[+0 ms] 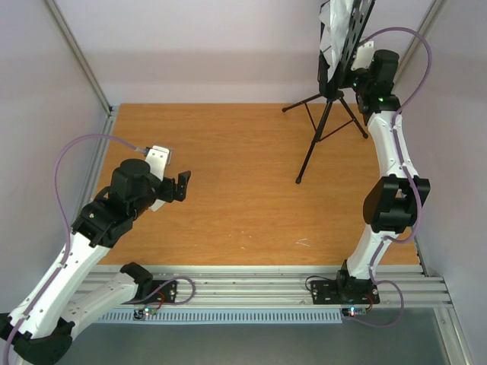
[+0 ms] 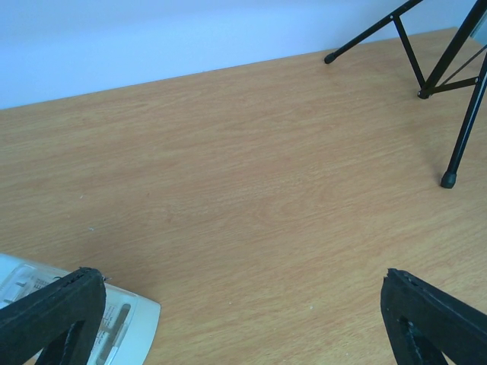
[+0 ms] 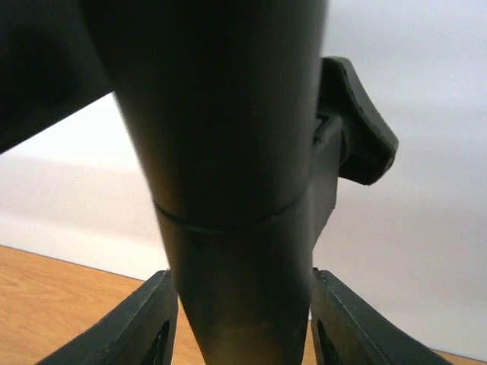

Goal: Pack up the instrument practice props
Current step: Move the music stand to the center of the board.

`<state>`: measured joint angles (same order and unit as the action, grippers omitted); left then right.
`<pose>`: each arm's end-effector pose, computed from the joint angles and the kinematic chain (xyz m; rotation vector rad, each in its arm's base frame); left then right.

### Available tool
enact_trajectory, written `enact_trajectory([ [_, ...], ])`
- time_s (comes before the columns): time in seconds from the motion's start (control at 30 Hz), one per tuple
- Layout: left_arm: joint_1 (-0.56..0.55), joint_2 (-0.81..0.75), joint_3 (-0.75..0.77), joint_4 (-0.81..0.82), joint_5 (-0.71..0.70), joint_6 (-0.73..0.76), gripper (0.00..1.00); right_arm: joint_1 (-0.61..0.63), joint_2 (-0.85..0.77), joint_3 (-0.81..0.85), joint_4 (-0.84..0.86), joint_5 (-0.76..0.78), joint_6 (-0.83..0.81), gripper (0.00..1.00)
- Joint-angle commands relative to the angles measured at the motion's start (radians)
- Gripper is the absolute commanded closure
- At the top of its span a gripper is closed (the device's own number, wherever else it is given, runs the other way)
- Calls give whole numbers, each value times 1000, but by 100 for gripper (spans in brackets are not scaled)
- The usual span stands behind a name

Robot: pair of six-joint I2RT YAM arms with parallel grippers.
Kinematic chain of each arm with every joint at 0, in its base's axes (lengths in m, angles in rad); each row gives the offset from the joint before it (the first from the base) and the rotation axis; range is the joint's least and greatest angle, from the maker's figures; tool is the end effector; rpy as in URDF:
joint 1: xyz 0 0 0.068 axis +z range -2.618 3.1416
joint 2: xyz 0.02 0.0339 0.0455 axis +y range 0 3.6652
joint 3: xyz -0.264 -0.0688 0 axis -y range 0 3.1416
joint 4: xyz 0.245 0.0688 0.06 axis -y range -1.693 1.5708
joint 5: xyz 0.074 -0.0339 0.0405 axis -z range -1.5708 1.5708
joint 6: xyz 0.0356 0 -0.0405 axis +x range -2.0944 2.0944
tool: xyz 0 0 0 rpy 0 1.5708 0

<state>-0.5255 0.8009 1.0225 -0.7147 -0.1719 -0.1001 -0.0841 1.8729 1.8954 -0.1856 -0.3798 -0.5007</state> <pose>0.1399 -0.0741 0.3638 0.3311 2.0359 -0.2101 0.4473 -0.0245 0.4137 -0.6232 1.6066 -0.1031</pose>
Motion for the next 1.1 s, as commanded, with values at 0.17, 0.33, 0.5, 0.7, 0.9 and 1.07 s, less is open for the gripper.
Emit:
enact_trajectory([
  [0.17, 2, 0, -9, 11, -18, 3, 1, -3, 25, 20, 23, -24, -73, 72],
  [0.33, 1, 1, -9, 11, -26, 5, 1, -3, 5, 5, 27, -22, -99, 89],
  [0.5, 1, 0, -9, 10, -26, 5, 1, -3, -70, -80, 88, -18, -108, 99],
  [0.7, 1, -4, -9, 12, -24, 3, 1, -3, -247, -286, 280, 17, -44, 99],
  [0.9, 1, -6, -11, 14, -25, 3, 1, -3, -386, -421, 380, -22, 26, 99],
  [1.07, 1, -5, -12, 14, -29, 3, 1, -1, -457, -472, 355, -129, 57, 99],
])
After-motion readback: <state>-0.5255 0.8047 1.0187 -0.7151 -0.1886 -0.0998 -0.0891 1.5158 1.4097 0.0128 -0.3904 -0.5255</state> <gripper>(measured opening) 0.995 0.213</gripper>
